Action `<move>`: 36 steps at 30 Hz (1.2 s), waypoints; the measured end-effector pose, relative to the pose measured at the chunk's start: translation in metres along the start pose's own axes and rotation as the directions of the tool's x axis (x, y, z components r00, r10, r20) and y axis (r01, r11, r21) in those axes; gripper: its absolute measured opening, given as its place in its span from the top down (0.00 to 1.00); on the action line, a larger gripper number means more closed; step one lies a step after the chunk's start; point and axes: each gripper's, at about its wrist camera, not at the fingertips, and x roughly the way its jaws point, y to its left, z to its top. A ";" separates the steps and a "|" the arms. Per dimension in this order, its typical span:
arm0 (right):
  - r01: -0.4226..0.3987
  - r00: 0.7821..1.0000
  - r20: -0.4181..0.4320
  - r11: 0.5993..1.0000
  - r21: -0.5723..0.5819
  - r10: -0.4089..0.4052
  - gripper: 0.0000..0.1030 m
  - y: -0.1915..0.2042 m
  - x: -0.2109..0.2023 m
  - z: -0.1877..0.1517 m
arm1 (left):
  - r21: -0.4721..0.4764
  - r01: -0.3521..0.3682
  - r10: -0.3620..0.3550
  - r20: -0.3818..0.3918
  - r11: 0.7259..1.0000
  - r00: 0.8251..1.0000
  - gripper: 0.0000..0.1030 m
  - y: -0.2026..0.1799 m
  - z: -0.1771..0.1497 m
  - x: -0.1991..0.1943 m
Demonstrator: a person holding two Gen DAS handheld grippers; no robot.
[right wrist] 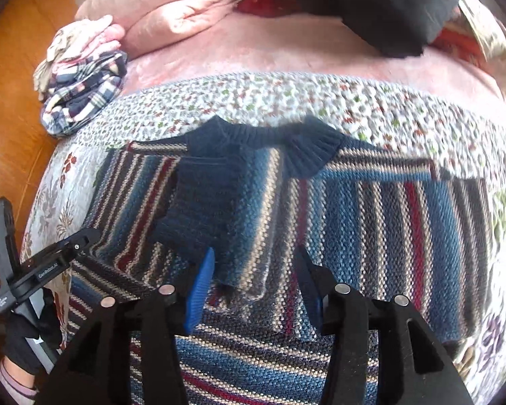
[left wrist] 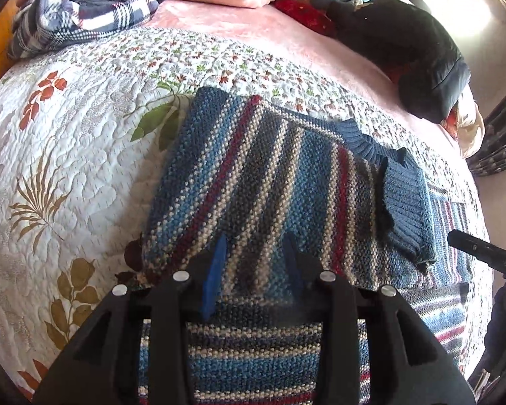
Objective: Fold small clothes
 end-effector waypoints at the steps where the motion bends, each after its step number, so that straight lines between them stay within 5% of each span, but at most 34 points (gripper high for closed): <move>1: 0.003 1.000 -0.003 0.999 -0.040 -0.003 0.50 0.011 0.001 0.002 | 0.002 0.005 -0.005 -0.006 1.000 1.000 0.63 -0.001 -0.001 0.001; 6: 0.020 0.996 -0.079 0.978 -0.207 -0.037 0.48 0.068 0.036 0.010 | 0.007 -0.013 0.013 -0.040 1.000 0.999 0.63 -0.004 -0.006 0.014; 10: 0.060 0.985 -0.145 0.976 -0.210 -0.092 0.49 0.073 0.072 0.008 | 0.014 -0.014 0.015 -0.054 1.000 0.998 0.63 -0.002 -0.007 0.022; 11: 0.071 0.983 -0.149 0.975 -0.212 -0.104 0.53 0.072 0.078 0.007 | 0.016 -0.014 0.015 -0.057 1.000 0.998 0.63 -0.002 -0.007 0.023; 13: 0.099 0.983 -0.132 0.971 -0.216 -0.130 0.74 0.067 0.079 0.007 | 0.014 -0.011 0.012 -0.062 1.000 0.998 0.63 -0.001 -0.006 0.024; 15: 0.081 0.988 -0.116 0.981 -0.177 -0.103 0.90 0.057 0.070 0.008 | 0.008 -0.006 0.007 -0.062 1.000 0.998 0.63 0.001 -0.006 0.025; 20: -0.021 0.999 -0.037 1.000 -0.012 0.020 0.91 0.013 0.028 0.005 | 0.012 -0.012 0.013 -0.050 1.000 0.999 0.63 0.000 -0.008 0.025; 26: -0.057 0.998 0.029 0.982 0.182 0.052 0.91 -0.054 -0.006 -0.009 | 0.025 -0.024 0.025 -0.049 0.999 0.998 0.63 -0.002 -0.008 0.027; 36: -0.036 0.994 -0.085 0.937 0.347 0.070 0.89 -0.126 0.019 -0.047 | 0.054 -0.049 0.053 -0.067 0.997 0.996 0.63 -0.006 -0.004 0.030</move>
